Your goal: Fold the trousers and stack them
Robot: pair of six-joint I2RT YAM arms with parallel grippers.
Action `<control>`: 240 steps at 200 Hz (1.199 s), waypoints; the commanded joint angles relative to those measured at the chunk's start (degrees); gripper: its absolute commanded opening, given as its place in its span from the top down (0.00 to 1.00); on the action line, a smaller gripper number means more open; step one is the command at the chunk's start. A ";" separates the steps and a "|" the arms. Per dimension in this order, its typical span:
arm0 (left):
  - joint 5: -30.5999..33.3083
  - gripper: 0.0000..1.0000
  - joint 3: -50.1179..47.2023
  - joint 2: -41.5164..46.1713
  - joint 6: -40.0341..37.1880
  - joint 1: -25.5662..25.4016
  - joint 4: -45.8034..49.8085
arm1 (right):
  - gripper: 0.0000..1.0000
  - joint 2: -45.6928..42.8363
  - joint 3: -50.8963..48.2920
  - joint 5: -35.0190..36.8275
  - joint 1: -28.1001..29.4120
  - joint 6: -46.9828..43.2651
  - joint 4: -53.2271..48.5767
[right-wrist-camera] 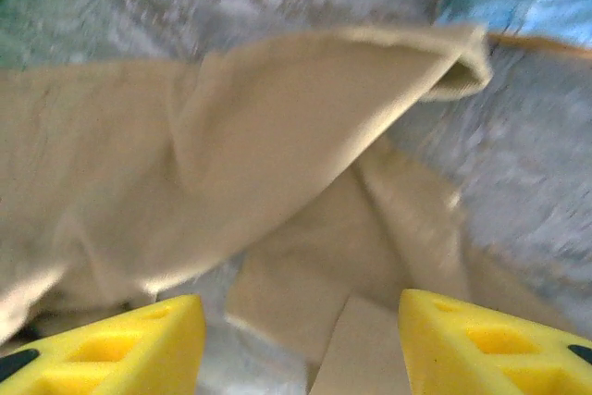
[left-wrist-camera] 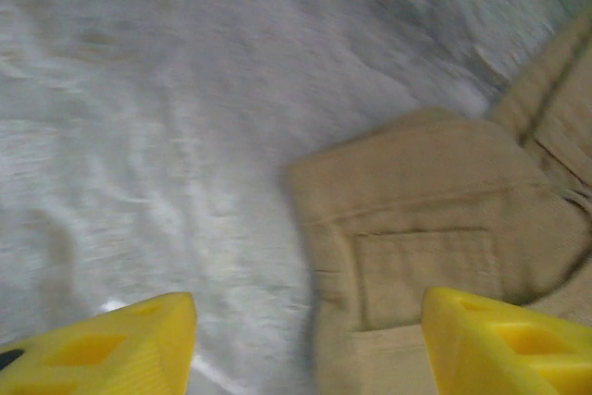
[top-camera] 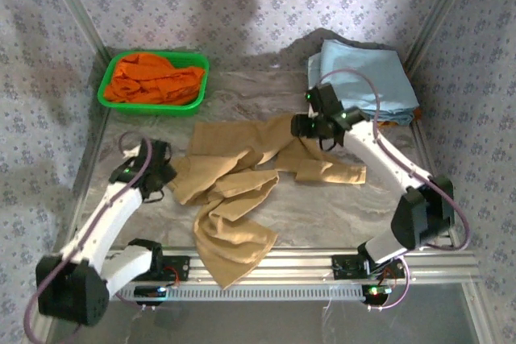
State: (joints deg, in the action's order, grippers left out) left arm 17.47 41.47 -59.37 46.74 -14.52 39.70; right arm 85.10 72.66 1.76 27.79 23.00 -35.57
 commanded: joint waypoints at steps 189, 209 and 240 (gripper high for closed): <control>-3.56 0.49 -7.23 -20.34 4.82 1.54 -19.98 | 1.00 3.34 -23.11 7.68 42.06 19.78 -1.75; -3.02 0.66 -9.30 -19.79 5.45 2.13 -21.11 | 1.00 -2.44 -23.89 12.46 39.04 21.15 -8.42; -2.51 1.00 -10.71 -18.87 5.82 2.22 -21.63 | 1.00 -13.00 -25.67 12.97 29.00 19.16 -13.70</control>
State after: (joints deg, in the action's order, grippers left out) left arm 14.96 33.36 -78.17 51.81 -12.73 16.56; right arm 79.31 48.47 10.72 63.07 42.22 -40.80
